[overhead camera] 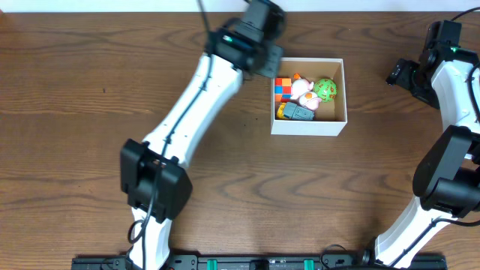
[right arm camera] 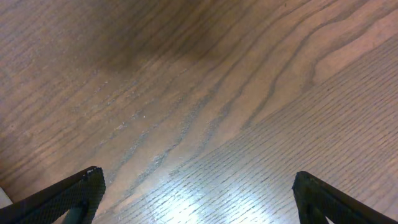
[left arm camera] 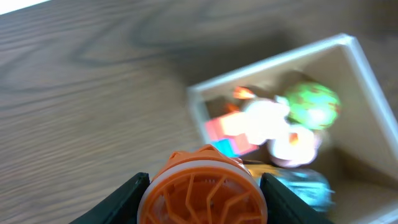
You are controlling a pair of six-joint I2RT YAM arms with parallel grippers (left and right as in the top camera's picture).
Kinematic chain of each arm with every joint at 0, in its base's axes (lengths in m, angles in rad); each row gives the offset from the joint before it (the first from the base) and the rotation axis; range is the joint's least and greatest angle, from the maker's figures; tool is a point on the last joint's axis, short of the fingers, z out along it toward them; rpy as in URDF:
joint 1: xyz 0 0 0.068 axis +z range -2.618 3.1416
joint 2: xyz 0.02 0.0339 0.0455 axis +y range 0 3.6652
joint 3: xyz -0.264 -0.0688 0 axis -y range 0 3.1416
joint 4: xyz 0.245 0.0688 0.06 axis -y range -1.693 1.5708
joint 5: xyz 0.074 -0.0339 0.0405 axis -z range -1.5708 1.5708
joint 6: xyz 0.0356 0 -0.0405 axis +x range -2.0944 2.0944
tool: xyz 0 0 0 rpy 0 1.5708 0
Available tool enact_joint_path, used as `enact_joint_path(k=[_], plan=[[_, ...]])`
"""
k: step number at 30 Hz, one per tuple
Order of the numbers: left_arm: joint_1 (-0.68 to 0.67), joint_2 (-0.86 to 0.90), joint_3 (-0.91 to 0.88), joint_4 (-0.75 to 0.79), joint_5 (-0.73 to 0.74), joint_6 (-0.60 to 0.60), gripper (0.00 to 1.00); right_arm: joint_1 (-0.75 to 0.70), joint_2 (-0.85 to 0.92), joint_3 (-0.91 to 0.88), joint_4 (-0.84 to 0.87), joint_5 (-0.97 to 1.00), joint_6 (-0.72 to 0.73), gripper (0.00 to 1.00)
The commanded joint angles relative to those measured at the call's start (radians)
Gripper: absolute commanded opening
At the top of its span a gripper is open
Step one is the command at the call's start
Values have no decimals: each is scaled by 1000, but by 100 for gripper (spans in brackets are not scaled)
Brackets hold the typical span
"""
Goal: Pack container
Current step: 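Carry the puck into the white box and release it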
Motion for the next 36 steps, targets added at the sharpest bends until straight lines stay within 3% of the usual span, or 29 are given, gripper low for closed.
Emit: enact_joint_path(k=[1,10,13,24,36], plan=[[-58,28,5,21,-5,2,54,-8,3,0,2,17,14,99],[-143,97,5,85,-5,2,55,-8,3,0,2,16,14,99],[-144,132,5,90,-5,2,74,-8,3,0,2,16,14,99],[-133,161,7,101,-6,3,77,-8,3,0,2,17,14,99],[-50,-16,7,30,-6,2,82,-8,3,0,2,17,14,99]])
